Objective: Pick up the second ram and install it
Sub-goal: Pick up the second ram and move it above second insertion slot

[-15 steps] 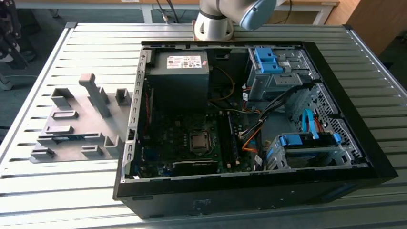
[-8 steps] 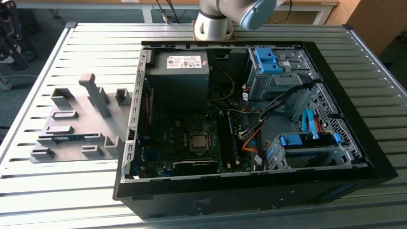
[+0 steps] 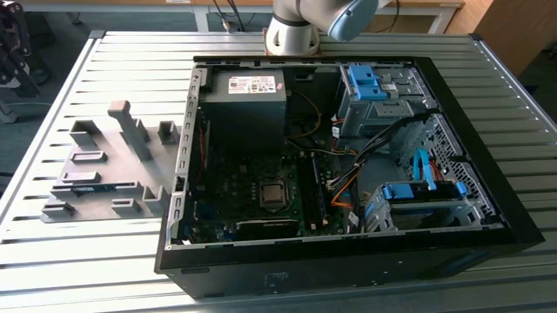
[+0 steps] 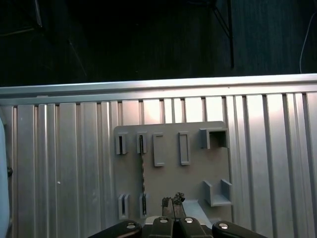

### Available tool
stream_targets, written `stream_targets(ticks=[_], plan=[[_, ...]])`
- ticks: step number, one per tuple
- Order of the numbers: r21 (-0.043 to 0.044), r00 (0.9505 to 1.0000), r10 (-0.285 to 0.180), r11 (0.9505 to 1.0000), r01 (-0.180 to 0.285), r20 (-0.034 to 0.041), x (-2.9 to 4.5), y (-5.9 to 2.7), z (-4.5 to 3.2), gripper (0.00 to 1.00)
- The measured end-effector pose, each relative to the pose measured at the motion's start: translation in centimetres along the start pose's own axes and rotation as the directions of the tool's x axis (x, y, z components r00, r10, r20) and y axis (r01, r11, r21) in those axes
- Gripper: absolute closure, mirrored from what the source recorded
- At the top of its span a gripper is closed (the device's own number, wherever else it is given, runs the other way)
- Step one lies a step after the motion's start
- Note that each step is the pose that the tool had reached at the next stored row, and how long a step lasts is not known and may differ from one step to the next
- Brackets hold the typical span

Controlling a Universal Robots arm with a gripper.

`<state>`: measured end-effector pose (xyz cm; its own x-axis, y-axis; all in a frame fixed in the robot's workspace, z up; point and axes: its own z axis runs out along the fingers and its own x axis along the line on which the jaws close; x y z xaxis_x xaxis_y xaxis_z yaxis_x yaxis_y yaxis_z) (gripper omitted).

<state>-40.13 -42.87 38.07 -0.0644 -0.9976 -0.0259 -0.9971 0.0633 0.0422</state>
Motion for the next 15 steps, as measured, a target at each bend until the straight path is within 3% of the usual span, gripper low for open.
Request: stream_targets(ticks=[2, 15], plan=[[-0.0001, 1.0000, 0.000, 1.0000, 0.000, 0.0011, 0.01, -0.02, 0.35, 0.89], [-0.0001, 1.0000, 0.000, 1.0000, 0.000, 0.0011, 0.02, -0.04, 0.82, 0.89]])
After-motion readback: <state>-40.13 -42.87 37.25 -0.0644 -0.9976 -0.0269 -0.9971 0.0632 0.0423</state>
